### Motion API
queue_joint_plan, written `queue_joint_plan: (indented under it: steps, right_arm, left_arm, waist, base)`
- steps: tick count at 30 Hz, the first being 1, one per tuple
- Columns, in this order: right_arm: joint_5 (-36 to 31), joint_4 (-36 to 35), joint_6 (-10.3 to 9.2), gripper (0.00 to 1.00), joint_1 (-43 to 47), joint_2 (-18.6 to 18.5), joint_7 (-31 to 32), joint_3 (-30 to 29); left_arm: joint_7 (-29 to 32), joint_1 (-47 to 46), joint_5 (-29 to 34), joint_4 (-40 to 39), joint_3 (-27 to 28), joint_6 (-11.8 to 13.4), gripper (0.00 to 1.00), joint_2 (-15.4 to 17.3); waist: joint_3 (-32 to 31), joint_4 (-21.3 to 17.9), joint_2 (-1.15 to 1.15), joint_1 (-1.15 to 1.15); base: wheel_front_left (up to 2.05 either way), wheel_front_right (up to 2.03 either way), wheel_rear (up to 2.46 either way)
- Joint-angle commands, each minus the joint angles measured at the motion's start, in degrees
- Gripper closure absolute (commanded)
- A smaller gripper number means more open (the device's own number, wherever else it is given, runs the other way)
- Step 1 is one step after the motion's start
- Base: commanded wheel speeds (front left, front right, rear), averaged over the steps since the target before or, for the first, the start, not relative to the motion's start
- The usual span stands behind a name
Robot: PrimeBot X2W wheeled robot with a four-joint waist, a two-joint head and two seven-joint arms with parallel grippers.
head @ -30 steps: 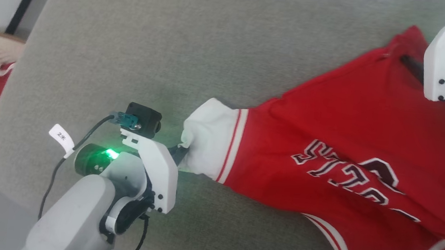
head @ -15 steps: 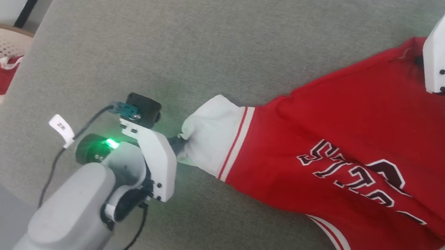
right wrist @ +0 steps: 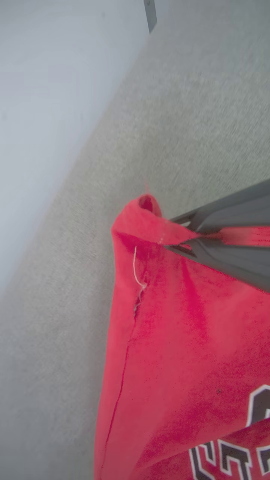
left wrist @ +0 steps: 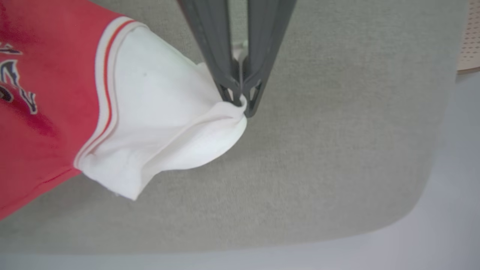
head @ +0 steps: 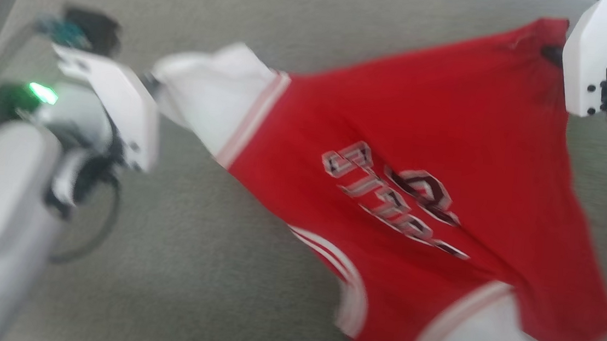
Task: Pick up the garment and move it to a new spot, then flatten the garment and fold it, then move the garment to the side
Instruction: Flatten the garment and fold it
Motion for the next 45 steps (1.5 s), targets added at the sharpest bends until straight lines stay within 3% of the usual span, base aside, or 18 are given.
queue_joint_plan:
  steps: [1, 10, 21, 27, 32, 35, 40, 45]
  right_arm:
    - [0.76, -1.09, 0.0, 1.0, -0.92, -0.23, -1.03, 0.51]
    - [2.22, -5.24, 0.0, 1.0, -2.0, -0.86, -3.57, 0.84]
    - [0.03, -4.55, 0.0, 1.0, -3.54, 0.05, -5.24, 0.08]
    - [-3.37, 1.97, 0.0, 1.0, -7.46, 3.52, -12.25, -2.15]
    - [-7.35, 8.79, -0.01, 1.0, -13.43, 5.92, -19.44, -3.33]
    - [-10.53, 12.77, 0.0, 1.0, -17.92, 7.26, -26.06, -4.53]
    - [-17.4, 19.44, -0.03, 1.0, -25.29, 8.54, -40.34, -7.51]
    - [-20.89, 25.71, -0.02, 1.0, -26.54, 11.21, -44.46, -7.63]
  left_arm:
    - [1.2, -2.42, 0.85, -0.27, 0.73, 0.16, 1.0, 1.48]
    - [4.47, -14.65, 2.16, 5.09, 1.94, -1.9, 1.0, 5.29]
    - [2.89, -24.54, 3.86, 15.69, 0.17, -4.9, 1.0, 3.47]
    - [-5.3, -32.52, 6.89, 23.96, -1.12, -6.34, 1.0, 0.2]
    - [-15.7, -42.14, 10.13, 30.77, -1.2, -5.75, 1.0, -2.37]
    - [-23.41, -48.35, 12.82, 34.24, -1.78, -6.17, 1.0, -3.09]
    - [-36.91, -58.1, 16.48, 38.56, -1.99, -4.72, 1.0, -4.5]
    - [-44.59, -60.91, 17.06, 43.68, -3.19, -7.24, 1.0, -6.62]
  waist:
    - [-3.44, -3.85, 0.0, 0.0]
    - [-9.56, -10.88, 0.0, 0.0]
    - [-13.73, -14.82, 0.0, 0.0]
    - [-11.82, -15.69, 0.0, 0.0]
    - [-7.13, -16.2, 0.0, 0.0]
    - [-3.58, -16.27, 0.0, 0.0]
    - [2.1, -15.54, 0.0, 0.0]
    - [4.83, -13.47, 0.0, 0.0]
  base:
    - [0.0, 0.0, 0.0]
    - [0.0, 0.0, 0.0]
    - [0.0, 0.0, 0.0]
    - [0.0, 0.0, 0.0]
    - [0.0, 0.0, 0.0]
    - [0.0, 0.0, 0.0]
    - [0.0, 0.0, 0.0]
    - [0.0, 0.0, 0.0]
